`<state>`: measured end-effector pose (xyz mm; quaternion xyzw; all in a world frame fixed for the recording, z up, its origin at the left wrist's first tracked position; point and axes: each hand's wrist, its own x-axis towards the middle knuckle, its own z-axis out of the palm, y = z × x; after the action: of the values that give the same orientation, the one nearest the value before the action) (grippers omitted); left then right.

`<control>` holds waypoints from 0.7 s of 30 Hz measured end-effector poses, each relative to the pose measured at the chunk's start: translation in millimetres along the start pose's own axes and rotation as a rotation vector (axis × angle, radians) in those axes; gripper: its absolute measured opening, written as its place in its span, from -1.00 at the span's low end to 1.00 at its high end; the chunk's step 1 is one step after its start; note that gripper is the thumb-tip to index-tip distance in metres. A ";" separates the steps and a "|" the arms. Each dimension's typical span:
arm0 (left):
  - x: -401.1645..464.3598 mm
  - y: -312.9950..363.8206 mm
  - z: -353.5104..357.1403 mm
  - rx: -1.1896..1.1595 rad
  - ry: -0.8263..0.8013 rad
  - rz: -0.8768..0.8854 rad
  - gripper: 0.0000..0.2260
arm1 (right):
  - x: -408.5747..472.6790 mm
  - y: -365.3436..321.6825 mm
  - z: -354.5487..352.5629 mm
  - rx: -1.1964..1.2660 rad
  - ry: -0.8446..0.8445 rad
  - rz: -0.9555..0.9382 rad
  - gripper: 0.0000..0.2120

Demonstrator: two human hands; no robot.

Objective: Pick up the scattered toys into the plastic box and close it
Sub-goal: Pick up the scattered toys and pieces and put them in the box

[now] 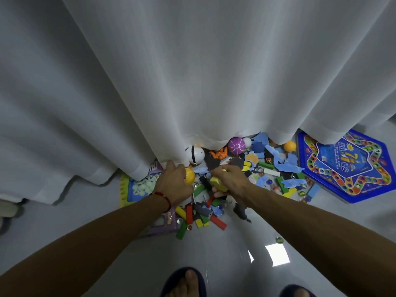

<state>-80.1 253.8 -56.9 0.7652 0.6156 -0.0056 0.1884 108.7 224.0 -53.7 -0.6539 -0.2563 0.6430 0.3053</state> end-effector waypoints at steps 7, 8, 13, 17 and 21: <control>-24.7 95.0 -35.4 -0.990 -0.259 -0.266 -0.78 | -89.8 -6.1 -33.1 0.266 0.020 0.067 -0.71; -32.6 116.4 -42.4 -1.133 -0.330 -0.279 -0.82 | -109.7 -6.3 -44.9 0.348 0.055 0.054 -0.72; -79.2 241.0 -60.7 -1.277 -0.581 -0.083 -0.72 | -217.9 10.2 -129.3 0.759 0.356 -0.157 -0.73; -126.1 357.5 -72.8 -1.449 -0.882 -0.012 -0.72 | -300.3 36.6 -223.0 1.024 0.743 -0.281 -0.82; -177.8 438.2 -86.6 -1.442 -1.073 0.080 -0.65 | -363.3 64.2 -291.0 1.169 0.970 -0.258 -0.65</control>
<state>271.3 37.2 189.6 0.3765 0.2717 0.0323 0.8851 380.2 -104.5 144.3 -0.5599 0.2134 0.2745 0.7521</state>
